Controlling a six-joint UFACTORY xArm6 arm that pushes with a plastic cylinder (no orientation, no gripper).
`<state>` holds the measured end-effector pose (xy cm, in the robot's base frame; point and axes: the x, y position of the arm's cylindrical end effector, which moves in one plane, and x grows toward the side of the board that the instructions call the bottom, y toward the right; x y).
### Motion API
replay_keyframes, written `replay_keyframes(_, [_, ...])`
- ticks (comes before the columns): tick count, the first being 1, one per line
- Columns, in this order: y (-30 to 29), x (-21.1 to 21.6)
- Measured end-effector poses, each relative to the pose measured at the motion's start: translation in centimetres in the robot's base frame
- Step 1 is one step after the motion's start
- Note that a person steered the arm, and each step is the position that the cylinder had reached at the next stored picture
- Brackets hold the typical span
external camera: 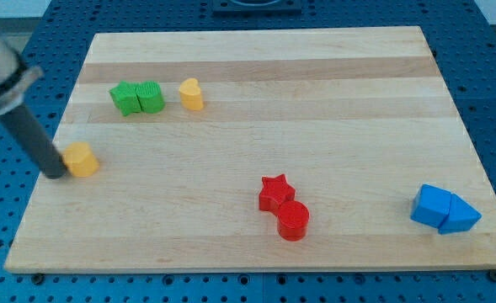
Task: Place the yellow hexagon below the yellow heart
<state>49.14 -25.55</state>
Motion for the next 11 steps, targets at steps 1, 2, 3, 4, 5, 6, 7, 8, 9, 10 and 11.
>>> replay_keyframes(1, [6.2, -0.5])
replay_keyframes(2, [10.2, -1.6])
replay_keyframes(3, [9.5, -2.5])
replay_keyframes(4, [5.2, 1.1])
replay_keyframes(5, [0.4, 0.7])
replay_keyframes(6, [1.4, -1.7])
replay_keyframes(7, [6.4, -5.0])
replay_keyframes(8, [11.4, -5.2])
replay_keyframes(9, [12.2, -4.9])
replay_keyframes(10, [12.2, -1.2])
replay_keyframes(11, [15.0, -2.0])
